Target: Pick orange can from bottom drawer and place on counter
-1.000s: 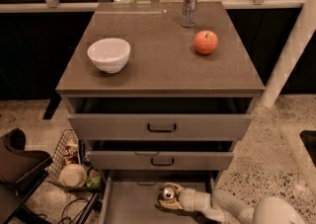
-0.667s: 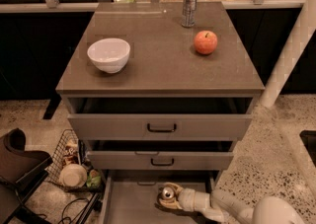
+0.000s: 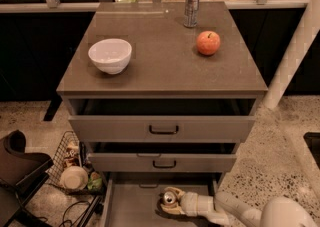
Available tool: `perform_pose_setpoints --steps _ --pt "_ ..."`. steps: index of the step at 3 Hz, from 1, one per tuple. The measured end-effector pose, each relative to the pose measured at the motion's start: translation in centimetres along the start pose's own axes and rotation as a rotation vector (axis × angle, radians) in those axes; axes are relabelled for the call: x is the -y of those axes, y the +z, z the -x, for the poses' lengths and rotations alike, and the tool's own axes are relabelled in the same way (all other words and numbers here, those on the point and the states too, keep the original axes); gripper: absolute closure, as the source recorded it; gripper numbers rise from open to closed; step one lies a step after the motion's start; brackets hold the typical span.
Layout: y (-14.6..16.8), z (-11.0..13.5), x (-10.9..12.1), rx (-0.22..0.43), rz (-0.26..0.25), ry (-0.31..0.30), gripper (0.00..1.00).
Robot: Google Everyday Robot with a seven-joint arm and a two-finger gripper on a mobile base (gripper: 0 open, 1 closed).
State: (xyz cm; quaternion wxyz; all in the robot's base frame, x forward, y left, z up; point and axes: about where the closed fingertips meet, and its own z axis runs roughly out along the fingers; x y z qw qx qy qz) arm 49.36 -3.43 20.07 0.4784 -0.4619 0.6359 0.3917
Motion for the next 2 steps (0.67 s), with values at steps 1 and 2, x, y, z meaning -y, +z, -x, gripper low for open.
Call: perform_pose_setpoints --steps 1,2 --pt "-1.9 3.0 -2.9 -0.016 0.064 -0.010 1.00" --pt "-3.5 6.4 -6.1 -0.018 0.121 -0.035 1.00"
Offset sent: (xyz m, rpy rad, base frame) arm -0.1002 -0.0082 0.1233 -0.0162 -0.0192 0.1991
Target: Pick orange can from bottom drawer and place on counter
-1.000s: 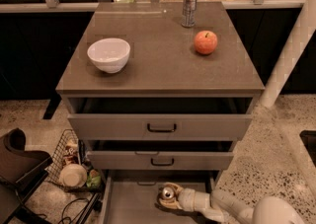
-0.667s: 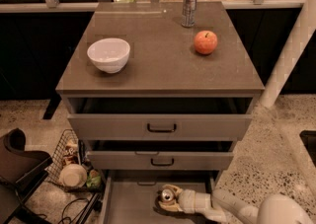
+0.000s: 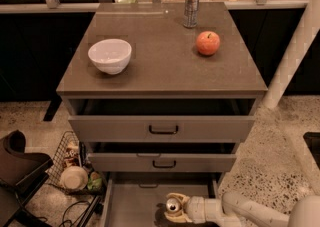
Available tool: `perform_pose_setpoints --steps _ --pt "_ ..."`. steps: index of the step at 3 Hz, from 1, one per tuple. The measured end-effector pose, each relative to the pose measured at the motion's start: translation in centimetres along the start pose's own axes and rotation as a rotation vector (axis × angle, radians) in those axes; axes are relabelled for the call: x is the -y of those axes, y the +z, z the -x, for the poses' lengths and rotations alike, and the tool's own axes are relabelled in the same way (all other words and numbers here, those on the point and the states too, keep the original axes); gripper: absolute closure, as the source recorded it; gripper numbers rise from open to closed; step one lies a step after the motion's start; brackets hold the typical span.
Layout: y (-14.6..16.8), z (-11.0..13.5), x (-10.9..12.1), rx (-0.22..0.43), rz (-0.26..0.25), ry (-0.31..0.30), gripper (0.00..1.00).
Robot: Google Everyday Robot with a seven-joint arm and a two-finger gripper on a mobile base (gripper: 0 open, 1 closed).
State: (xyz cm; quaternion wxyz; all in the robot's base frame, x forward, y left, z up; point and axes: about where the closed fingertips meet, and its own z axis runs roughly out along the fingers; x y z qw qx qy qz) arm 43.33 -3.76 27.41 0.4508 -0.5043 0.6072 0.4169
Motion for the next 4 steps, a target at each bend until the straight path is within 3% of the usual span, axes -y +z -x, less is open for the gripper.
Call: perform_pose_setpoints --steps 1,2,4 --pt "-1.0 3.8 -3.1 -0.003 0.051 -0.042 1.00" --pt "-1.7 8.2 -5.8 -0.007 0.060 -0.091 1.00" --pt "-3.7 17.3 -7.2 0.042 -0.023 -0.162 1.00"
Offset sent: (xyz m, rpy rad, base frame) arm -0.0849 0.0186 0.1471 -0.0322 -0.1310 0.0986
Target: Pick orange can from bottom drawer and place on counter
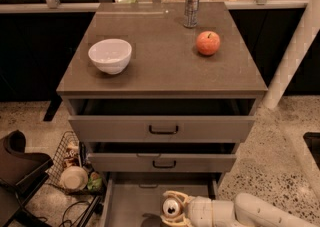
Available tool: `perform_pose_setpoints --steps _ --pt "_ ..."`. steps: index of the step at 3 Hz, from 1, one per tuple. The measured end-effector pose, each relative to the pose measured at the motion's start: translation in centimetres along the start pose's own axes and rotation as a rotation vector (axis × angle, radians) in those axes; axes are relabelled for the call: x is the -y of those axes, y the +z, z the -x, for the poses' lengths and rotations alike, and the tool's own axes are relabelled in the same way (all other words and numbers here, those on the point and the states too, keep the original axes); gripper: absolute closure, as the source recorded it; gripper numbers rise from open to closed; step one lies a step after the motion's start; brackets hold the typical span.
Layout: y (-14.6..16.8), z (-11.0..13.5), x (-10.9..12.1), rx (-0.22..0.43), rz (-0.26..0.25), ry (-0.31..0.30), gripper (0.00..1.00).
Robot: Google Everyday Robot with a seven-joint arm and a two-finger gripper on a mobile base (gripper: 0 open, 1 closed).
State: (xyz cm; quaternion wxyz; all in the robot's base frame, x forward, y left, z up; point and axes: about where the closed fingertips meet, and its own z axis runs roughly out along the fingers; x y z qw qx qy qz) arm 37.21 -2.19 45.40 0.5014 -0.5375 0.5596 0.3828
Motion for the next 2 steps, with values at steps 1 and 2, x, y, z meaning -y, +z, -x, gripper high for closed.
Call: perform_pose_setpoints --steps 1,2 --pt "-0.9 3.8 1.7 0.037 -0.064 -0.004 1.00" --pt "-1.5 7.1 3.1 0.052 -0.129 0.004 1.00"
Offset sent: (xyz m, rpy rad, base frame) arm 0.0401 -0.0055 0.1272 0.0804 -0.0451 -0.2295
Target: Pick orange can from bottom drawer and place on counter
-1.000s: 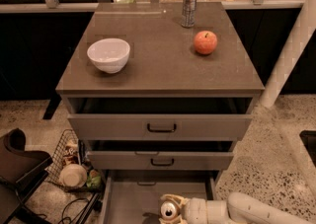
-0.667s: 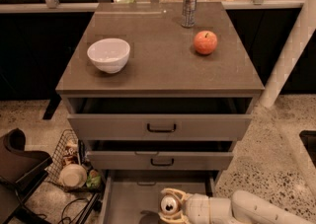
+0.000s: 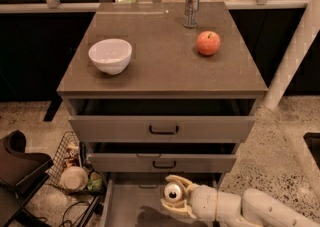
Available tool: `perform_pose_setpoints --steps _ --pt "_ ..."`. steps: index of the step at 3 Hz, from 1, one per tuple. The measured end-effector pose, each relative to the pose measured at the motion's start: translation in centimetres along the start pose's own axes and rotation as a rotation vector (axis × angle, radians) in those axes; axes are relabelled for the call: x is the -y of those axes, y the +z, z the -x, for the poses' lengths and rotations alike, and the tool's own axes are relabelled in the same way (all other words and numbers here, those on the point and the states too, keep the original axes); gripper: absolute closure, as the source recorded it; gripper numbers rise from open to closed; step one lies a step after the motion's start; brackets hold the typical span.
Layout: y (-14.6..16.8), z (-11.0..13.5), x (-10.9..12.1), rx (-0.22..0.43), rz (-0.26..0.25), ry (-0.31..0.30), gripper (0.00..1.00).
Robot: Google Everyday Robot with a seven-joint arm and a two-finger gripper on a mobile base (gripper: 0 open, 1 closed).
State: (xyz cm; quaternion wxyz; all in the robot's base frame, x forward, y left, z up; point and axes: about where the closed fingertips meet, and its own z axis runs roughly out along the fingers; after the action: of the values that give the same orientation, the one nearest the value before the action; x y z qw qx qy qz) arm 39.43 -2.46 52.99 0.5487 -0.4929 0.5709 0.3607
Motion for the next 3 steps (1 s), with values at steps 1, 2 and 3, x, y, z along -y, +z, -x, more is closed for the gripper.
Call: perform_pose_setpoints --steps 1,2,3 --pt "0.39 3.46 1.32 -0.016 -0.069 -0.005 1.00" --pt "0.39 3.46 1.32 -0.016 -0.069 -0.005 1.00" --pt "0.81 3.89 1.34 -0.018 -0.045 0.050 1.00"
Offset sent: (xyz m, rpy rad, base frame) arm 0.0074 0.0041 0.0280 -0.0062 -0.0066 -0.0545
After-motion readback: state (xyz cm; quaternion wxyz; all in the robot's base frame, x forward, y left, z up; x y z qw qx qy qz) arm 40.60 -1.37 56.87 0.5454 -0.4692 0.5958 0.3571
